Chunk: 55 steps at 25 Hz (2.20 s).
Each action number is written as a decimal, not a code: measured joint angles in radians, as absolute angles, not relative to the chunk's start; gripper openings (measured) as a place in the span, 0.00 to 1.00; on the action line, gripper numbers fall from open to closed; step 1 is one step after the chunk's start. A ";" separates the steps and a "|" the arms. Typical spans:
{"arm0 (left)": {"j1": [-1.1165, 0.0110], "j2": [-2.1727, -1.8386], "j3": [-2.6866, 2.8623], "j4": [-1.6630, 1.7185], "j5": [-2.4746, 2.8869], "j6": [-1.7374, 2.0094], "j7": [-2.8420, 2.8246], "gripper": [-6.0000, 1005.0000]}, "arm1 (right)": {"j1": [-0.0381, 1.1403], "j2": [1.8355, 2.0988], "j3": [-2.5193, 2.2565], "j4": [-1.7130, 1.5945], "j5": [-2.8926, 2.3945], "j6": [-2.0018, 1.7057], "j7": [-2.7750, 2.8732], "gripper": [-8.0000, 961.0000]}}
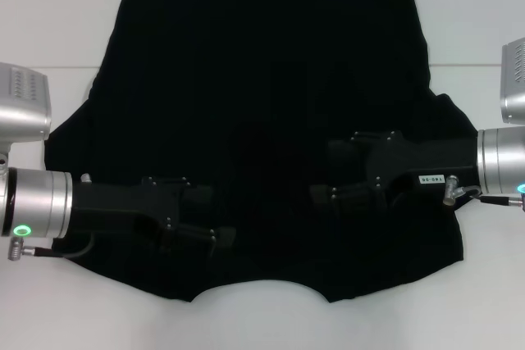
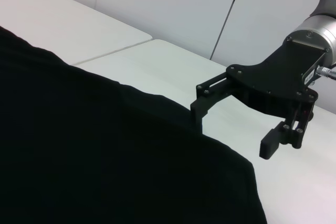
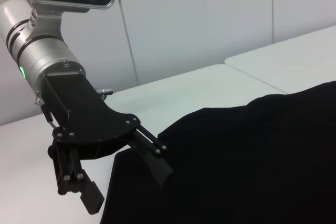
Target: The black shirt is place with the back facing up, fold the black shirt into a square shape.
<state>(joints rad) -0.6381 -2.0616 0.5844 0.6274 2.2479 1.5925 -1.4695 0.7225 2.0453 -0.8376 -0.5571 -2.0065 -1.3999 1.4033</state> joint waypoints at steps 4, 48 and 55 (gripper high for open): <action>-0.637 -2.062 0.584 0.627 2.248 1.591 -1.470 0.94 | 0.724 2.047 -0.838 -0.557 -2.006 -1.403 1.403 0.98; -0.600 -2.040 0.418 0.828 2.448 1.142 -2.224 0.94 | 0.746 2.094 -0.837 -0.506 -1.860 -1.319 1.378 0.98; -0.604 -2.055 0.521 0.823 2.512 1.054 -2.333 0.94 | 0.747 2.094 -0.837 -0.504 -1.860 -1.314 1.376 0.98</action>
<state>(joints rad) -0.6043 -2.0546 0.5215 0.8232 2.5119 1.0545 -2.3328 0.7473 2.0939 -0.8372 -0.5041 -1.8604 -1.3142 1.3762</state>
